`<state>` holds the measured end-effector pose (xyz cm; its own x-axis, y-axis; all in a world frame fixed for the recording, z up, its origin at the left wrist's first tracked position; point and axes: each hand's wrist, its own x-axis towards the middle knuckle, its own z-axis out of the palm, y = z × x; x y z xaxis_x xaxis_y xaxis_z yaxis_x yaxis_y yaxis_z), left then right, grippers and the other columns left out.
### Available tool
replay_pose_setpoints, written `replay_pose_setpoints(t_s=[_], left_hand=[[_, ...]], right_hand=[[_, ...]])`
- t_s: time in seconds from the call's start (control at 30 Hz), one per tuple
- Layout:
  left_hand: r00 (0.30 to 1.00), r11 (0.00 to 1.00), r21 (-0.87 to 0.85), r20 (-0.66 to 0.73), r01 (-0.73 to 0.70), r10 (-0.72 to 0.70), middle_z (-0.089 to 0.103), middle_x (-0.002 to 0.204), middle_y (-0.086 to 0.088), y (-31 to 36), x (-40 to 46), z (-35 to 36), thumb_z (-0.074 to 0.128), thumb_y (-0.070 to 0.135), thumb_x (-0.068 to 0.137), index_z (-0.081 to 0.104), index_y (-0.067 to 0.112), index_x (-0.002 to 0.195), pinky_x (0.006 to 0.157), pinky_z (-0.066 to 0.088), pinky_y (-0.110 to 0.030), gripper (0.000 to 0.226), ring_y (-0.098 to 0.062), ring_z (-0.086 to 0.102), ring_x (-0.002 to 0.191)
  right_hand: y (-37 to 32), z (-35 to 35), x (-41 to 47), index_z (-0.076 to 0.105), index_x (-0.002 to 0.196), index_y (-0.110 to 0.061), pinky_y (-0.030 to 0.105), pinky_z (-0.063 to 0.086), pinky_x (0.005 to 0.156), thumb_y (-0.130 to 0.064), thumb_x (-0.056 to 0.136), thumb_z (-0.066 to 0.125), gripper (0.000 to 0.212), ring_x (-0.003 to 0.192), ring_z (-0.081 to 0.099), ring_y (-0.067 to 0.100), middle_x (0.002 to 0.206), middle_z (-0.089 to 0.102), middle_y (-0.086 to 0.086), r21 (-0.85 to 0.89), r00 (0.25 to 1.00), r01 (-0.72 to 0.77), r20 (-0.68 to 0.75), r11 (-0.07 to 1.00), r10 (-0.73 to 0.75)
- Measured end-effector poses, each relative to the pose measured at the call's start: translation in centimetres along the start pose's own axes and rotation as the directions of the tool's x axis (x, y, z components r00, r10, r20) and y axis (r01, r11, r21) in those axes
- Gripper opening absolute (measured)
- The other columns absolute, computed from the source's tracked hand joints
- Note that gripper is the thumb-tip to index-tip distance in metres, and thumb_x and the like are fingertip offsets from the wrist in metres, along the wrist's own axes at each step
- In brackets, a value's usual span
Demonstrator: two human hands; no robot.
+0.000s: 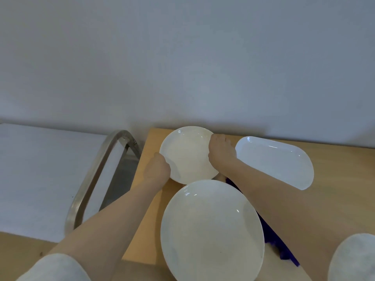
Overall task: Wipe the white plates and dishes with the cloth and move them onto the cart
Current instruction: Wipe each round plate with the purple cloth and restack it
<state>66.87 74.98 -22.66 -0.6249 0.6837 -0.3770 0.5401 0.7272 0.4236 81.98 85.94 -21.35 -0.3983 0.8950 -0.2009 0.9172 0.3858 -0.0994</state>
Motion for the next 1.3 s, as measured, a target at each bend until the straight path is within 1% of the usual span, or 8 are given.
replay_pose_setpoints(t_s=[0.13, 0.27, 0.43, 0.7, 0.93, 1.03, 1.17, 1.3], left_hand=[[0.999, 0.998, -0.052, -0.019, 0.044, -0.045, 0.058, 0.108, -0.011, 0.0, 0.4, 0.7, 0.04, 0.009, 0.098, 0.041, 0.006, 0.126, 0.08, 0.056, -0.038, 0.028, -0.028, 0.06, 0.094], [0.996, 0.991, -0.111, -0.048, 0.071, -0.077, 0.049, 0.089, -0.004, 0.1, 0.7, 1.5, 0.044, 0.007, 0.095, 0.042, 0.006, 0.119, 0.056, 0.046, -0.027, 0.025, -0.022, 0.053, 0.078], [0.993, 0.981, -0.179, -0.084, 0.07, -0.087, 0.05, 0.091, -0.004, -0.4, 1.3, 1.9, 0.046, 0.005, 0.093, 0.046, 0.006, 0.114, 0.048, 0.037, -0.021, 0.02, -0.017, 0.048, 0.074], [0.992, 0.976, -0.212, -0.097, 0.058, -0.08, 0.051, 0.093, -0.005, -0.8, 1.4, 1.9, 0.046, 0.009, 0.095, 0.048, 0.009, 0.107, 0.052, 0.039, -0.022, 0.012, -0.018, 0.049, 0.077], [0.992, 0.975, -0.219, -0.103, 0.044, -0.068, 0.054, 0.102, -0.009, -0.8, 0.5, 1.5, 0.045, 0.01, 0.097, 0.05, 0.004, 0.115, 0.065, 0.041, -0.028, 0.019, -0.02, 0.049, 0.085], [0.99, 0.967, -0.254, -0.132, 0.016, -0.051, 0.057, 0.109, -0.014, -0.4, 0.2, 0.7, 0.043, 0.008, 0.097, 0.049, 0.004, 0.118, 0.065, 0.041, -0.028, 0.021, -0.021, 0.049, 0.085], [0.983, 0.96, -0.28, -0.184, -0.03, -0.022, 0.056, 0.119, -0.018, 0.8, 0.4, -1.5, 0.041, 0.008, 0.098, 0.046, 0.0, 0.126, 0.072, 0.041, -0.03, 0.03, -0.031, 0.056, 0.102], [0.978, 0.954, -0.294, -0.207, -0.052, -0.01, 0.056, 0.118, -0.02, 1.7, -0.1, -3.4, 0.039, 0.005, 0.097, 0.045, -0.004, 0.125, 0.07, 0.041, -0.031, 0.029, -0.025, 0.051, 0.091]], right_hand=[[-0.2, 0.4, 1.3, 0.036, 0.124, 0.002, 0.032, 0.042, 0.086, -0.012, 0.091, 0.048, 0.038, 0.111, 0.05, 0.031, 0.123, 0.045, 0.018, 0.096, 0.999, -0.022, 0.044, 0.995, 0.018], [0.1, 0.5, 1.4, 0.038, 0.12, 0.004, 0.03, 0.044, 0.088, -0.01, 0.093, 0.045, 0.031, 0.106, 0.05, 0.028, 0.119, 0.045, 0.019, 0.022, 0.999, 0.026, 0.024, 0.999, -0.027], [0.2, 0.6, 1.7, 0.043, 0.119, 0.003, 0.026, 0.045, 0.088, -0.003, 0.089, 0.047, 0.031, 0.106, 0.048, 0.024, 0.116, 0.049, 0.015, -0.083, 0.999, 0.032, 0.011, 0.996, -0.031], [0.4, 0.3, 1.8, 0.043, 0.118, 0.003, 0.023, 0.045, 0.081, 0.001, 0.085, 0.051, 0.034, 0.104, 0.049, 0.022, 0.113, 0.051, 0.015, -0.04, 1.0, 0.005, 0.023, 0.999, -0.004], [0.2, -0.3, 1.3, 0.044, 0.118, 0.004, 0.031, 0.045, 0.083, 0.002, 0.088, 0.044, 0.03, 0.1, 0.051, 0.028, 0.118, 0.048, 0.021, 0.165, 0.998, -0.014, 0.056, 0.986, 0.005], [0.1, -0.6, 1.2, 0.044, 0.117, 0.001, 0.029, 0.044, 0.081, -0.003, 0.089, 0.045, 0.028, 0.09, 0.041, 0.022, 0.116, 0.048, 0.018, 0.197, 1.0, -0.001, -0.011, 0.98, 0.003], [-0.7, -2.3, 1.5, 0.044, 0.118, 0.001, 0.026, 0.038, 0.079, -0.004, 0.091, 0.044, 0.027, 0.102, 0.048, 0.029, 0.118, 0.045, 0.019, 0.289, 0.993, -0.01, -0.106, 0.957, 0.042], [-1.2, -4.5, 1.6, 0.045, 0.114, 0.002, 0.027, 0.036, 0.077, -0.001, 0.09, 0.042, 0.024, 0.098, 0.049, 0.031, 0.115, 0.045, 0.019, 0.284, 0.987, 0.026, -0.157, 0.959, 0.02]])
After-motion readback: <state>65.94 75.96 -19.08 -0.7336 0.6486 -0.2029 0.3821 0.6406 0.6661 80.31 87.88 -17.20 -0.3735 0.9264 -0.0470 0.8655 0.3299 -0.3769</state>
